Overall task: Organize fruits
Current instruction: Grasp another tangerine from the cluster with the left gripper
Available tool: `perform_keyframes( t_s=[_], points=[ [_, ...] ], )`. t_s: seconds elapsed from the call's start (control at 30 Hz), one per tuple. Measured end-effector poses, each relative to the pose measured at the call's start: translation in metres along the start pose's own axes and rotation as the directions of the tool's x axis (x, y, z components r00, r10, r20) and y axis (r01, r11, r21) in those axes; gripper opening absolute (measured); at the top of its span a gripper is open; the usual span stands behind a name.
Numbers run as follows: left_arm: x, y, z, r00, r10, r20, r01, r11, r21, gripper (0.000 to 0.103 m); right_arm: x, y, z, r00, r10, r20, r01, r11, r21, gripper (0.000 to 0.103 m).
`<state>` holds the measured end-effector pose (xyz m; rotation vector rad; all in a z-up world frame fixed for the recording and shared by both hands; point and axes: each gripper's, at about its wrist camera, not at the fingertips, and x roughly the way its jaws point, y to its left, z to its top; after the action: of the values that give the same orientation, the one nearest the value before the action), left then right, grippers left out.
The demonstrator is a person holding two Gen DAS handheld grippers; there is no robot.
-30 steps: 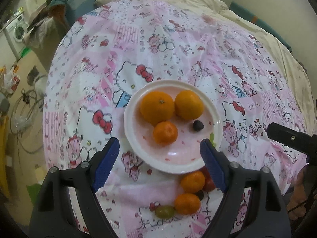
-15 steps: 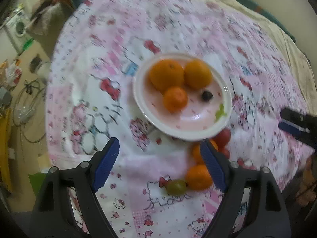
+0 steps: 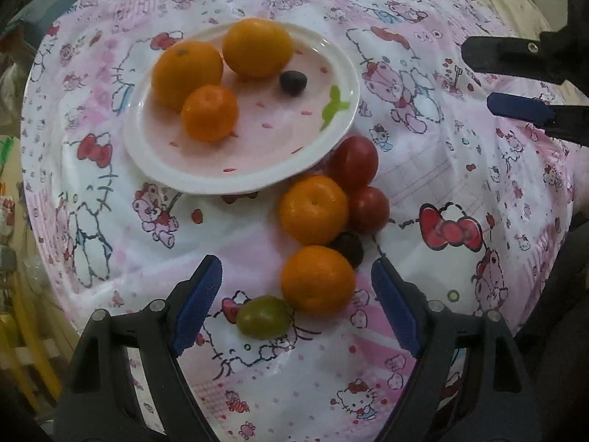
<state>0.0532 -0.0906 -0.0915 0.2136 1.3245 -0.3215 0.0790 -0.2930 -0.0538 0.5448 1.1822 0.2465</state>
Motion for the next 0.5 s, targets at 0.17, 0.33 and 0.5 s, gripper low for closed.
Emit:
perform_keyframes(
  t_s=[0.17,0.33,0.5],
  points=[
    [0.007,0.002,0.004,0.999,-0.027,-0.023,0.026,1.0,-0.007,0.061,0.001,-0.002,0.0,1.0,-0.001,-0.006,0.001,1.0,0.007,0.083],
    [0.01,-0.002,0.006,0.996,-0.084,-0.04,0.084,0.996,0.002,0.038,0.001,-0.003,0.0,1.0,0.0,-0.004,0.0,1.0,0.007,0.083],
    [0.006,-0.009,0.002,0.997,-0.068,-0.026,0.069,0.997,0.037,0.036,0.001,-0.003,0.001,1.0,-0.007,-0.006,0.007,1.0,0.004,0.083]
  ],
)
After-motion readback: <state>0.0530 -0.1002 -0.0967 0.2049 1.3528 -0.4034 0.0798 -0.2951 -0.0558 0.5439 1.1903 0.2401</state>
